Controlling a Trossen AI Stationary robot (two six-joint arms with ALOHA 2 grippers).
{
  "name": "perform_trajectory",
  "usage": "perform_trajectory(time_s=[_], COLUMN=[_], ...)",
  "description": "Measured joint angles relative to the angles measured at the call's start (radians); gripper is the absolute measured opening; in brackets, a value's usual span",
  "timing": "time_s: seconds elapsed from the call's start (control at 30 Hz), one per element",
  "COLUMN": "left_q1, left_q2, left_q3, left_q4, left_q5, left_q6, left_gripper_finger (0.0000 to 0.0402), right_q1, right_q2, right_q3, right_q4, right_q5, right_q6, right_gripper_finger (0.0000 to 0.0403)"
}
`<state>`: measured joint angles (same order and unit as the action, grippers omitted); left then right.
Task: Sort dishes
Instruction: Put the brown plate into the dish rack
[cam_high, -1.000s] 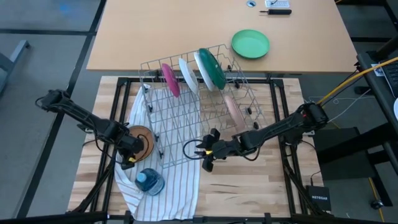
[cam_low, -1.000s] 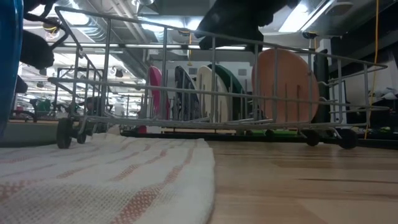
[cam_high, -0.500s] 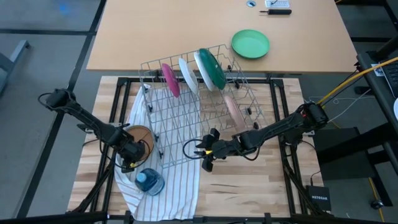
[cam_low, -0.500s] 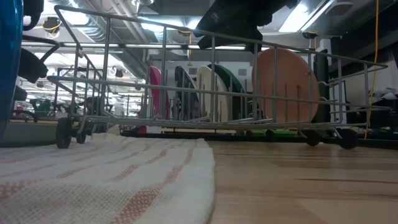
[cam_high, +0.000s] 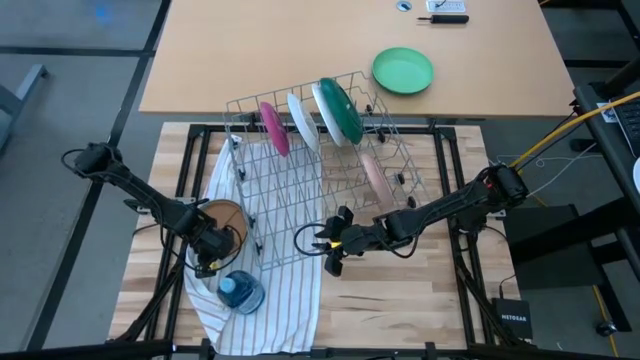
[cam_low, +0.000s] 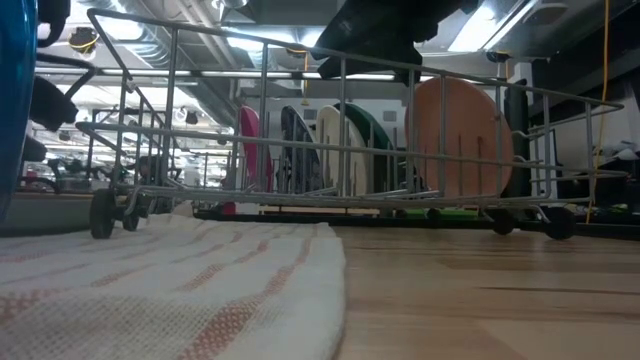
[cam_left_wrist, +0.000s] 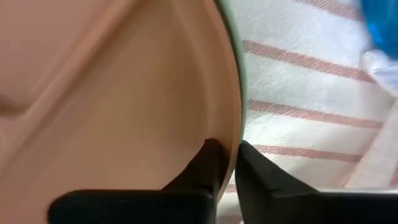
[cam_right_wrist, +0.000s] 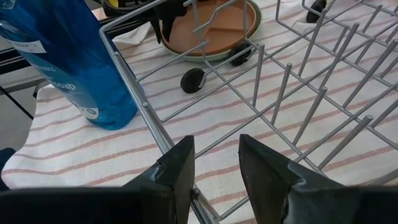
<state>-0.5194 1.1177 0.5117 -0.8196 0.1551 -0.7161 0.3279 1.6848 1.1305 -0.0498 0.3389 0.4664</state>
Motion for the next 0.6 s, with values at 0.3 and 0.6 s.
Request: perform_trajectory(time_s=[0.3,0.6], left_q1=[0.0,0.0], left_q2=[-0.023,-0.127], left_q3=[0.013,0.087], left_q4=[-0.019,-0.09], left_q5=[0.043,0.068], left_q6=[-0.005,-0.021], left_gripper_finger=[0.0014,0.0003], right_q1=[0.0,0.0], right_q2=[0.0,0.0], right_q3=[0.0,0.0], right_q4=[0.0,0.0], right_q5=[0.0,0.0], right_q6=[0.0,0.0], right_gripper_finger=[0.0129,0.0129])
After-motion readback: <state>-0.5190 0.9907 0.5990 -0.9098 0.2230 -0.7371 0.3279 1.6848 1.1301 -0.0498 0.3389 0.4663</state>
